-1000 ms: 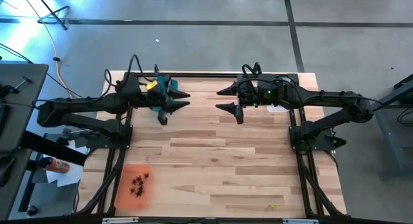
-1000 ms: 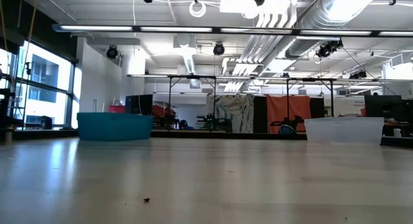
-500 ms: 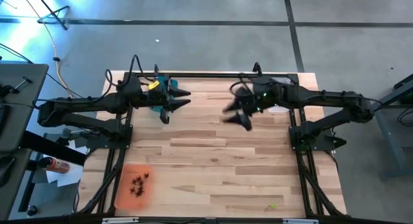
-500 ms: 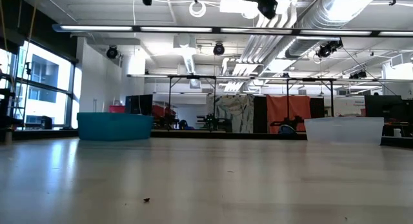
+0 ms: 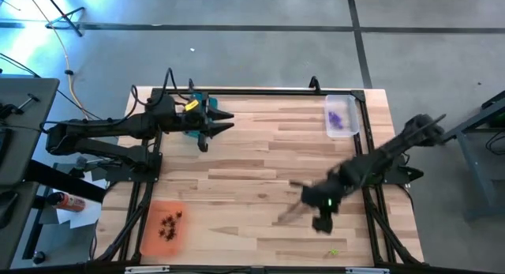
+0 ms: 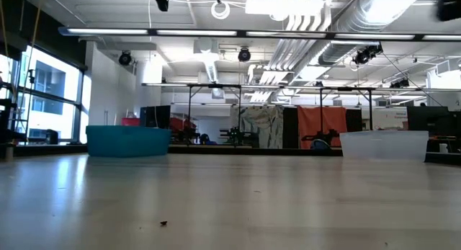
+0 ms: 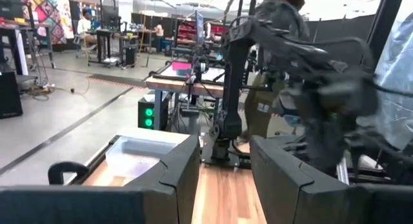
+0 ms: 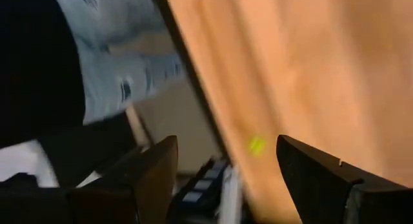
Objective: Sort Halloween decoration
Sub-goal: Put the green spider toy into the blue bin
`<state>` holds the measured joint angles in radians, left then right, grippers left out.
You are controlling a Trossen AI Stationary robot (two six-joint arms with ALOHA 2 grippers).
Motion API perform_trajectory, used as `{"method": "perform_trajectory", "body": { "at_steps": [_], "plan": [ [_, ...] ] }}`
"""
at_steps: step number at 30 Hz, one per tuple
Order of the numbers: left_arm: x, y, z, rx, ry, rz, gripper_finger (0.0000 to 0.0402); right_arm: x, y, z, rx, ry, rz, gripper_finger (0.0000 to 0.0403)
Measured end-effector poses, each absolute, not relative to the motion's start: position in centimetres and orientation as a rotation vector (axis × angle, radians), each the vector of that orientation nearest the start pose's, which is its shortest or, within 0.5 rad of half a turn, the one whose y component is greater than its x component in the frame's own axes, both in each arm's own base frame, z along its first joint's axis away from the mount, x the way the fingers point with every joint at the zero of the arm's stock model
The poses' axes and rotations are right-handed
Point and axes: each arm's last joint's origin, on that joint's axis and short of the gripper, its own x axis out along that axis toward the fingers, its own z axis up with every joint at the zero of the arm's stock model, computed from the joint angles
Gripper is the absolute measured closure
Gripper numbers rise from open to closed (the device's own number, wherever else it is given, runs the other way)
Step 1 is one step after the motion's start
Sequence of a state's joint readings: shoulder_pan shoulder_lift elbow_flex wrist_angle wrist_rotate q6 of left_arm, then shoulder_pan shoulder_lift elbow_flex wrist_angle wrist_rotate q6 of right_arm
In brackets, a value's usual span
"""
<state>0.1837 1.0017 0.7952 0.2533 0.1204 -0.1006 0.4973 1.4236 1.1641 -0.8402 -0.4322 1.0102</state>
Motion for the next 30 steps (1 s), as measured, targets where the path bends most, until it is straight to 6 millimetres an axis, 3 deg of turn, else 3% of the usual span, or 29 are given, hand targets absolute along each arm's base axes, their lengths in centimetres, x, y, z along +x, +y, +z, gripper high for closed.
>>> {"method": "perform_trajectory", "body": {
  "at_steps": [6,11,17,30],
  "plan": [
    [22.3,3.8,33.6,-0.099,-0.024,0.062,0.0280,23.3,21.3,22.9,0.935,1.740,0.090,0.0144],
    [22.3,3.8,33.6,-0.100,-0.025,0.062,0.0280,22.9,24.8,17.9,0.970,1.931,-0.115,0.0144],
    [22.3,3.8,33.7,-0.100,-0.027,0.062,0.0280,23.2,25.7,14.0,0.999,2.058,-0.264,0.0144],
    [22.3,3.8,33.7,-0.124,-0.028,0.062,0.0280,23.6,25.2,11.7,0.968,2.017,-0.453,0.0158]
  ]
}}
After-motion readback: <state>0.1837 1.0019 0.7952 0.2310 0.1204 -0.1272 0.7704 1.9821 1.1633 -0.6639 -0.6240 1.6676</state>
